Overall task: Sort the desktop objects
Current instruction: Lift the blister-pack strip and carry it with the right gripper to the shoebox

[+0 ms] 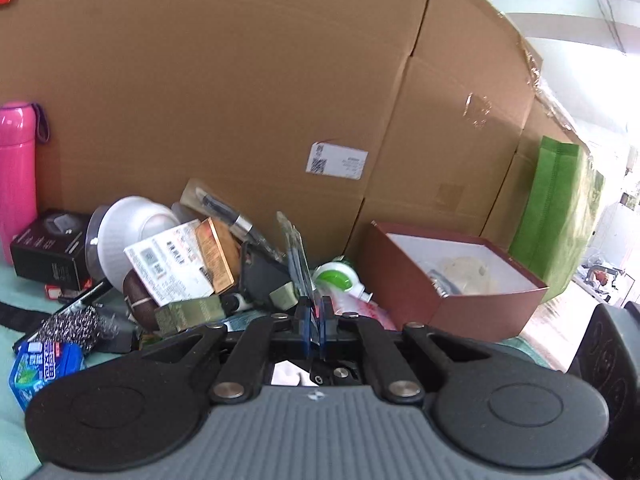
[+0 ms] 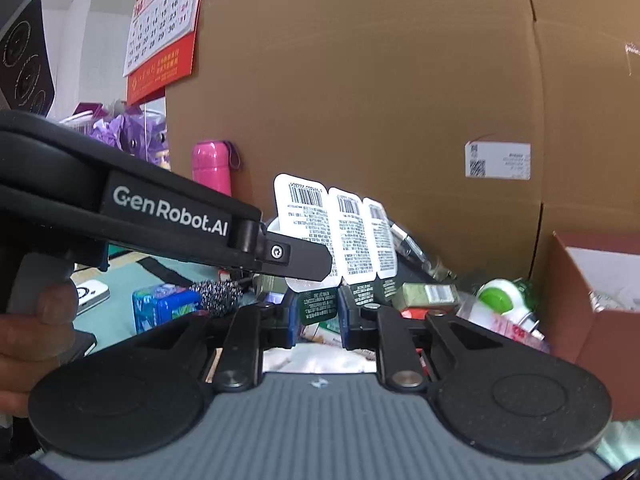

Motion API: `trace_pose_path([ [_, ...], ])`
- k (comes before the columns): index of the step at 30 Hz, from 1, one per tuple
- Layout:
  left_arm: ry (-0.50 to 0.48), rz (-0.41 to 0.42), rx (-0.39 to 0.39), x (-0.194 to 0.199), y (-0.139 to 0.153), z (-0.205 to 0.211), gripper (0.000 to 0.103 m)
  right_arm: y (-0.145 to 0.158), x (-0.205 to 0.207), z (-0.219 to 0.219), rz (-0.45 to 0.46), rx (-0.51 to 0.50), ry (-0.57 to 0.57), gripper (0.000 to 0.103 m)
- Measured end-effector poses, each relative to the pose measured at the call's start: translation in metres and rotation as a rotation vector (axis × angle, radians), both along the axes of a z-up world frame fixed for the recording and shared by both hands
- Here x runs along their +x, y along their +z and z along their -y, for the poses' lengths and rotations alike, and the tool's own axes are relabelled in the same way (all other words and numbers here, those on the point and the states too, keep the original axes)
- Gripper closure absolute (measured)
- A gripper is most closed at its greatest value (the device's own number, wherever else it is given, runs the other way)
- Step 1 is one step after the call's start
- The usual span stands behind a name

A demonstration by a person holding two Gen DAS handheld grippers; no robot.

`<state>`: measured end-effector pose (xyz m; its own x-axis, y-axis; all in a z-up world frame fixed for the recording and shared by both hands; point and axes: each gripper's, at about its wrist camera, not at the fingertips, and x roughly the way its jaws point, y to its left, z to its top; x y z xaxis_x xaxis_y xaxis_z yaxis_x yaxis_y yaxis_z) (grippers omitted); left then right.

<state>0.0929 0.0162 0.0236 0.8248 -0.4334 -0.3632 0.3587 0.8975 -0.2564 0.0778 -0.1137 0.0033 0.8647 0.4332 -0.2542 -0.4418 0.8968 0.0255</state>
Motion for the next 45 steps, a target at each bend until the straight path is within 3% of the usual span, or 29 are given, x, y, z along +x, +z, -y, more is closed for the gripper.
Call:
trace_pose_path([
  [12,-0.1,0.072,-0.001,0.0,0.028,0.041,0.102,0.024,-0.013,0.04,0.101,0.029,-0.103,0.086],
  [26,-0.296,0.077,-0.042,0.032,0.046,0.131,0.102,0.037,-0.013,0.119,0.171,-0.002,-0.298,0.086],
  [31,-0.348,0.041,-0.041,0.052,0.04,0.162,0.102,0.031,-0.003,0.144,0.152,-0.022,-0.359,0.086],
  [36,-0.364,0.019,0.007,0.072,0.031,0.189,0.102,0.02,0.015,0.162,0.111,-0.024,-0.398,0.086],
  [45,-0.356,-0.048,0.036,0.108,0.01,0.205,0.102,0.0,0.048,0.18,0.011,0.001,-0.405,0.086],
])
